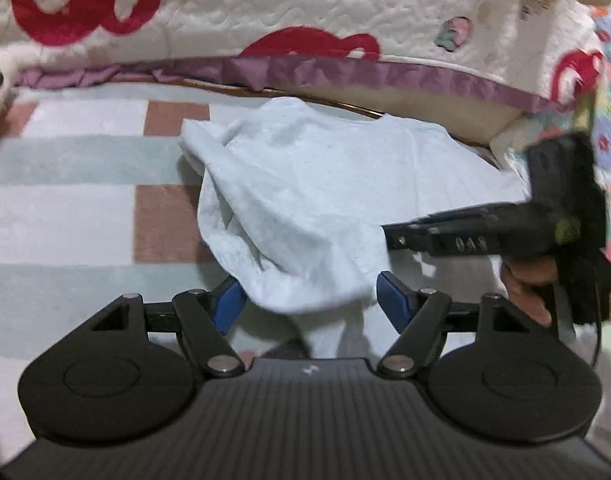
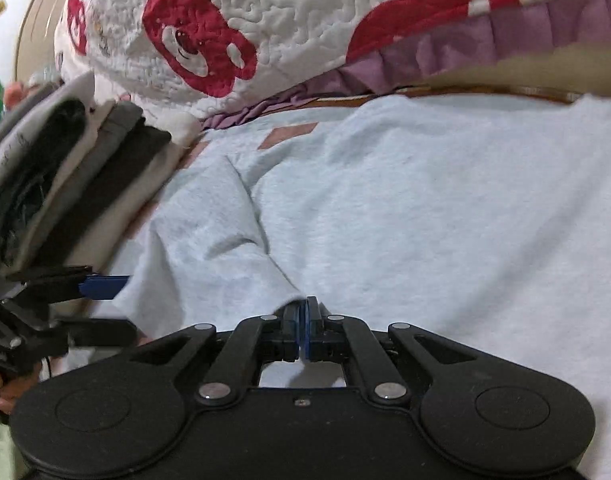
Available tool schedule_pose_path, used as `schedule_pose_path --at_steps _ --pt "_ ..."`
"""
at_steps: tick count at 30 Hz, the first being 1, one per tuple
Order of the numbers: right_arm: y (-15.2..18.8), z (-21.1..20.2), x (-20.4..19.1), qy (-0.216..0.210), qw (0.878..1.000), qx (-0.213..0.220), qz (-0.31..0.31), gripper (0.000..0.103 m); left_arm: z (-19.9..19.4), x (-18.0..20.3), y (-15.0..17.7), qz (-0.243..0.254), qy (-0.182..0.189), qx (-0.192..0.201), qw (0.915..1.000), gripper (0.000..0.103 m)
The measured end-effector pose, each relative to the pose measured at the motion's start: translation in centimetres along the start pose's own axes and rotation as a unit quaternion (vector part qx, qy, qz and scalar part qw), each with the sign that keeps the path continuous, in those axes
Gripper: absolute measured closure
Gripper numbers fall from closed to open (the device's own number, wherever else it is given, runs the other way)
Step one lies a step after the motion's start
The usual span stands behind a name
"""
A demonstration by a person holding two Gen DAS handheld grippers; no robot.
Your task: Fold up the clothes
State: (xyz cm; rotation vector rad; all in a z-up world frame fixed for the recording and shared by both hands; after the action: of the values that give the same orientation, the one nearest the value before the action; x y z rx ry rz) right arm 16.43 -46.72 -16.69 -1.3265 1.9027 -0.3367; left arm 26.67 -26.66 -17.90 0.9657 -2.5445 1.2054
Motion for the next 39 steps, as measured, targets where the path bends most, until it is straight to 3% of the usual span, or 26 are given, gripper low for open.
schedule_pose_path --at_steps 3,4,5,7,13,17,19,20,21,22,23,25,26,28,32,34,39 --pt "-0.4 -1.0 0.6 0.007 1.000 0.008 -0.013 0.098 0.6 -1.2 -2.2 -0.041 0.014 0.043 0.9981 0.038" --pt "-0.5 -1.3 0.8 0.010 1.000 0.010 -0.017 0.096 0.8 -1.6 -2.9 -0.055 0.019 0.058 0.9966 0.066" --pt "-0.6 -1.6 1.0 0.012 1.000 0.013 -0.022 0.096 1.5 -2.0 -3.7 -0.072 0.039 0.045 0.9956 0.099" --pt "-0.9 -2.2 1.4 0.017 0.999 0.018 -0.030 0.093 3.0 -2.5 -5.4 -0.114 0.079 0.018 0.9902 0.098" --pt "-1.5 -3.6 2.5 0.028 0.998 0.030 -0.045 0.076 5.3 -0.7 -8.2 -0.146 0.150 0.019 0.9776 0.098" --pt "-1.7 -3.7 3.1 0.031 0.998 0.032 -0.037 0.050 7.5 0.5 -8.8 -0.129 0.135 -0.001 0.9823 0.097" --pt "-1.8 -3.7 3.4 0.033 0.998 0.034 -0.033 0.048 7.6 1.3 -8.8 -0.105 0.128 -0.006 0.9862 0.096" --pt "-1.9 -3.7 3.6 0.033 0.998 0.034 -0.031 0.045 7.3 1.8 -8.9 -0.090 0.132 -0.005 0.9872 0.087" --pt "-1.9 -3.7 3.7 0.034 0.998 0.035 -0.029 0.045 6.3 2.0 -8.8 -0.069 0.126 0.005 0.9896 0.080" --pt "-2.0 -3.8 3.9 0.035 0.998 0.036 -0.027 0.045 5.3 2.3 -8.7 -0.049 0.119 0.015 0.9916 0.059" --pt "-2.0 -3.8 4.0 0.036 0.998 0.036 -0.025 0.045 4.3 2.6 -8.6 -0.029 0.112 0.025 0.9930 0.047" --pt "-2.1 -3.8 4.3 0.037 0.998 0.038 -0.021 0.051 2.5 2.7 -8.3 0.012 0.086 0.041 0.9954 0.045" --pt "-2.2 -3.8 4.5 0.038 0.998 0.038 -0.019 0.068 2.0 2.2 -7.9 0.023 0.066 0.039 0.9968 0.045" --pt "-2.3 -3.9 4.8 0.039 0.998 0.040 -0.015 0.076 1.1 1.3 -6.9 0.044 0.028 0.034 0.9980 0.047" --pt "-2.5 -3.3 4.8 0.030 0.999 0.028 -0.016 0.077 1.1 0.5 -4.2 0.072 0.001 -0.001 0.9974 0.047" --pt "-2.5 -2.6 4.4 0.018 0.999 0.014 -0.023 0.077 1.4 0.5 -3.3 0.073 0.005 -0.013 0.9973 0.045" --pt "-2.7 -1.0 3.5 -0.011 0.999 -0.022 -0.038 0.063 1.7 0.3 -1.4 0.058 0.017 -0.035 0.9976 0.045"
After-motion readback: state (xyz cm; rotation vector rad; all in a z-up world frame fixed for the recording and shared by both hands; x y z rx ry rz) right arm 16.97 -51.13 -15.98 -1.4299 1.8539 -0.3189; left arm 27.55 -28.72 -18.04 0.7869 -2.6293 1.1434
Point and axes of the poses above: each gripper's, at about its wrist camera, not at the fingertips, and z roughly the way its jaws point, x to its right, y to its underside, the point moved 5 cm from there along z, roughly the way its jaws point, and after that the axes turned 1 degree about y, right-handed, at the moved point
